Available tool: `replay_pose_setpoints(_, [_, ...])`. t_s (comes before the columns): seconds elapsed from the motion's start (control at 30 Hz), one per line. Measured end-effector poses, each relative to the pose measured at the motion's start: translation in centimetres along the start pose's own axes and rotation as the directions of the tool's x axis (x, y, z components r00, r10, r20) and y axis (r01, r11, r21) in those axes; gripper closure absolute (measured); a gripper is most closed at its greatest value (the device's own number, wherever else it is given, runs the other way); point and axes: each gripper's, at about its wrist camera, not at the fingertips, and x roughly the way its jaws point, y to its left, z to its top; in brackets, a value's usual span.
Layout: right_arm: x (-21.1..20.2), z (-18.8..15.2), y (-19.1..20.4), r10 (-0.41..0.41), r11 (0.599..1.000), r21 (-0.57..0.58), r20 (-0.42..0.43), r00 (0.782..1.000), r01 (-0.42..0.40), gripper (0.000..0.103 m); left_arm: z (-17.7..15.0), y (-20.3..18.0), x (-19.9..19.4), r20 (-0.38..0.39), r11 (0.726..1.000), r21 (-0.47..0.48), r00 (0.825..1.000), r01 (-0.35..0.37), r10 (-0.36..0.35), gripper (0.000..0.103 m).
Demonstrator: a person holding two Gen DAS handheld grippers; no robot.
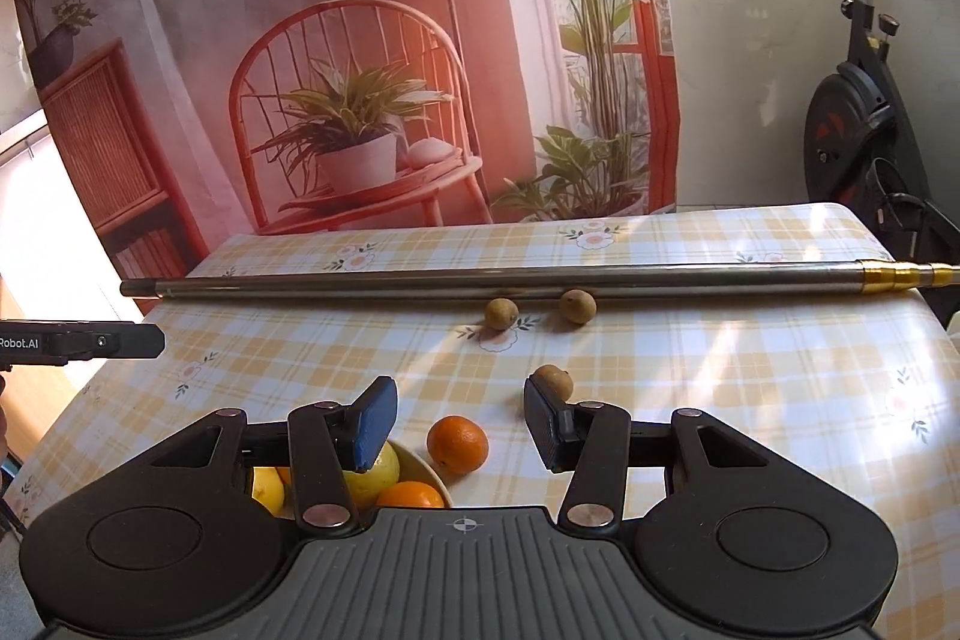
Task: Organize fruits
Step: 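Withdraw both open tools up and away from the plate, then grasp a small brown round fruit with the left tool while the right tool approaches another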
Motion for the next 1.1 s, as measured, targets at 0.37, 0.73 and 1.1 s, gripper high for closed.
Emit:
replay_pose_setpoints(0.37, [2.0, -0.2, -2.4, -0.036, 0.999, 0.029, -0.017, 0.999, 0.037, 0.058, 2.4, -3.7, 5.5, -0.008, 0.991, 0.121, 0.998, 0.065, -0.065, 0.036])
replay_pose_setpoints(0.73, [4.1, -0.6, -5.6, -0.073, 0.991, 0.109, -0.033, 0.997, 0.076, 0.058, 4.0, -6.4, 13.7, -0.087, 0.979, 0.164, 0.991, 0.117, -0.103, 0.046])
replay_pose_setpoints(1.1, [5.6, -2.3, -7.7, -0.081, 0.979, 0.184, -0.06, 0.995, 0.09, 0.058, 4.0, -8.0, 19.8, -0.139, 0.968, 0.195, 0.982, 0.157, -0.131, 0.055])
